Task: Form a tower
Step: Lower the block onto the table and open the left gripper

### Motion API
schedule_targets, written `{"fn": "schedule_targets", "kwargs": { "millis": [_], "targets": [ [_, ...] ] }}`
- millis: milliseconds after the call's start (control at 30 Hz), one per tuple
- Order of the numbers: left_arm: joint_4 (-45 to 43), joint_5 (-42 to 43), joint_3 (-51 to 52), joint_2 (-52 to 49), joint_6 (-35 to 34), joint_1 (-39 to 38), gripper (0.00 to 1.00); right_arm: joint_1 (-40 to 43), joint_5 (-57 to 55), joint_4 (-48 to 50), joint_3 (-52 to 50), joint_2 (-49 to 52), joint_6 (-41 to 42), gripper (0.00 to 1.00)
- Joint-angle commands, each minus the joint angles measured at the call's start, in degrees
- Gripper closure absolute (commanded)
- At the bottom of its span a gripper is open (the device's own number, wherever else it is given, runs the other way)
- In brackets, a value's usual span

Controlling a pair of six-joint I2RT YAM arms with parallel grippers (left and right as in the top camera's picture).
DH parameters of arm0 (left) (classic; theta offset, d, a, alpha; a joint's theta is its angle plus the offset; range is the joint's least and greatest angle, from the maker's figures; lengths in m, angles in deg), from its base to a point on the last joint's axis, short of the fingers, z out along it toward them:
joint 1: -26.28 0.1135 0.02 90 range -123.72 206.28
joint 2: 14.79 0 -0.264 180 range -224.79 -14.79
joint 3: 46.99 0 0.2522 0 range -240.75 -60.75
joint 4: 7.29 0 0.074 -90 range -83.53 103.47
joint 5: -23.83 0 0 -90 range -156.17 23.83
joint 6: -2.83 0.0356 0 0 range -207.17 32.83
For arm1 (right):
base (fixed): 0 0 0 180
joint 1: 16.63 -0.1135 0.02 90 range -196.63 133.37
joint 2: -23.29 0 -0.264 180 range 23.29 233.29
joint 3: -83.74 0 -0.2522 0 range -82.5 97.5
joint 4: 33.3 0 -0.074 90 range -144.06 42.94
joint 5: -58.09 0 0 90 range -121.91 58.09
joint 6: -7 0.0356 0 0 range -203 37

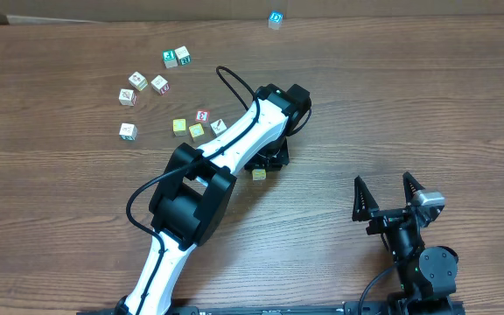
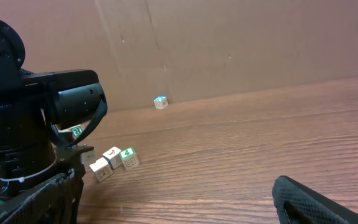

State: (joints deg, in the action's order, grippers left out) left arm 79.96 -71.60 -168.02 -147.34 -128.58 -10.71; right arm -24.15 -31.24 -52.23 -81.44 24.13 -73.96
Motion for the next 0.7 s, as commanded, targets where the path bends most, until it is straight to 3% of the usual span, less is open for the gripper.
{"fn": "schedule_targets", "kwargs": {
  "millis": [0,300,667],
  "targets": [
    [0.13,-0.94,0.28,-0.44,0.76,0.2,0.57,0.15,0.04,0.33,-0.59,-0.68,0.28,0.0],
    [-0.07,-0.98,0.28,-0.42,0.72,0.22,0.34,0.15,0.04,0.33,-0.59,-0.68,0.28,0.0],
    [1.25,-1.2,-0.37,-0.42,1.55,2.08,0.33,0.15,0.02,0.33,-0.59,-0.68,0.28,0.0]
  ]
}}
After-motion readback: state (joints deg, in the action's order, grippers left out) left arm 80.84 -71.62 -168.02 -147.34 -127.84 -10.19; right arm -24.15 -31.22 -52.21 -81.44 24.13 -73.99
